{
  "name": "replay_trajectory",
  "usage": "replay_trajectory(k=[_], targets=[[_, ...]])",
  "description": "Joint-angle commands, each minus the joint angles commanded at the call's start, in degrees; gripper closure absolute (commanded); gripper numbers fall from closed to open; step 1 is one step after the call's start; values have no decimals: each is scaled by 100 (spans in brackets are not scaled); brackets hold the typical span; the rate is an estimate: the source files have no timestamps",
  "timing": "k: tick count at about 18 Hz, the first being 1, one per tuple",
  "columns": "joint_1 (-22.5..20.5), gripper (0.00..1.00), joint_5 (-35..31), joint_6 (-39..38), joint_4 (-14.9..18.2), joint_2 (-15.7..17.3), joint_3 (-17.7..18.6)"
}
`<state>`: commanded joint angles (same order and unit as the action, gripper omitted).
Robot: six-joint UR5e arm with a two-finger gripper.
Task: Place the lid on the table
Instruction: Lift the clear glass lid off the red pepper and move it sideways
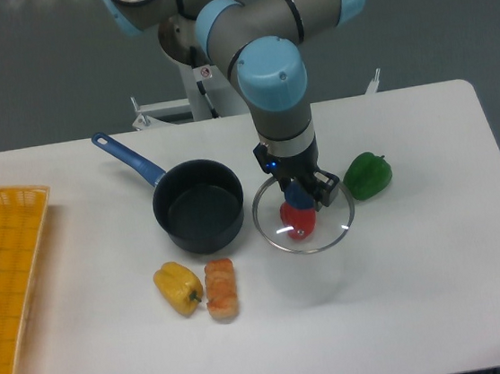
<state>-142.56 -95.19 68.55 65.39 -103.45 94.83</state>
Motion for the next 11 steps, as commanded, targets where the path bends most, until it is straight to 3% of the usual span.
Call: replay_trajectory(k=[6,11], targets=[[-140,37,0,-17,-26,-79,-9],[-281,37,52,-35,-378,-307,-26]])
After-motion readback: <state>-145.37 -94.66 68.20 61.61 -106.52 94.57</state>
